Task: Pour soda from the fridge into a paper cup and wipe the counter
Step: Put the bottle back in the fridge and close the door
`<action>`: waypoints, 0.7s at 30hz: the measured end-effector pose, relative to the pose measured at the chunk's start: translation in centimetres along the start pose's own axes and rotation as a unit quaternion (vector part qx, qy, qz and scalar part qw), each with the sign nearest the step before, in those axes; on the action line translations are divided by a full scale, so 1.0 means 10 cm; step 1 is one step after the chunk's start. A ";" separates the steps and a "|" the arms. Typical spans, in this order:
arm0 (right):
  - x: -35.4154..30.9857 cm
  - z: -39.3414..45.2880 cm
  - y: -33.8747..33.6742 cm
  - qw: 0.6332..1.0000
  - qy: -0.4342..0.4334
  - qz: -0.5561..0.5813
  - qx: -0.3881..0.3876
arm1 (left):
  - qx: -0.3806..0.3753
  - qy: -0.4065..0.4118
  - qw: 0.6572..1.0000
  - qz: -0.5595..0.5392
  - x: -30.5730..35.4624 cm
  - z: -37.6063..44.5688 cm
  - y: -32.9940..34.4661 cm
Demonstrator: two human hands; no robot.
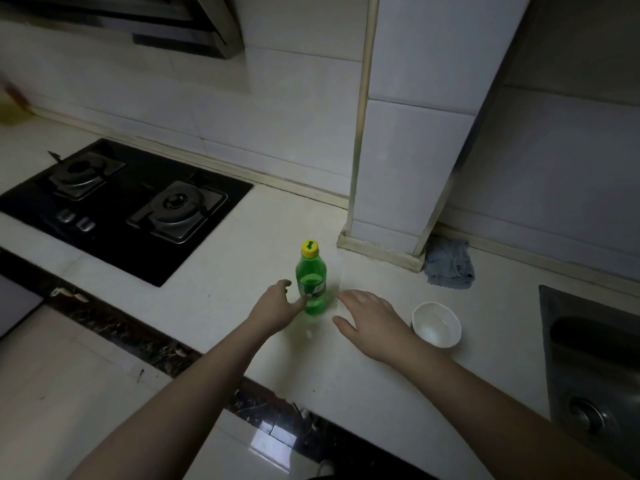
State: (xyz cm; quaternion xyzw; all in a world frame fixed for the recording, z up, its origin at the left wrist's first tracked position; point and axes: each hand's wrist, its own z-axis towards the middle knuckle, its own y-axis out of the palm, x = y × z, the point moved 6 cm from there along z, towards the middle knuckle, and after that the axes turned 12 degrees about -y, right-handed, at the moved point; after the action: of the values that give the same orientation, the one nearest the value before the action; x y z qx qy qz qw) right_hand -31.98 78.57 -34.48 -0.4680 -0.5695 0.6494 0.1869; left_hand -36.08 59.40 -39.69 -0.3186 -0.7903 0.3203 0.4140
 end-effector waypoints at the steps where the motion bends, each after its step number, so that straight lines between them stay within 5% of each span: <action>1: -0.03 0.00 0.00 1.000 -0.007 -0.005 -0.001 | 0.014 0.004 0.998 0.055 -0.03 -0.07 -0.03; 7: -0.25 -0.06 -0.03 0.996 -0.052 -0.070 0.001 | 0.159 0.069 0.954 0.245 -0.13 -0.66 -0.18; 21: -1.00 -0.22 0.16 0.974 -0.182 -0.137 0.001 | 0.249 -0.036 0.934 0.254 -0.69 -1.86 -0.37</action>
State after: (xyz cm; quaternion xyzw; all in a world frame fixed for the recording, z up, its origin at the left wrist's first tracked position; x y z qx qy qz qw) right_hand -24.76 71.65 -31.80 -0.2598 -0.6522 0.6921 0.1678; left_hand -17.90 56.40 -31.52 -0.3834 -0.5923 0.6124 0.3565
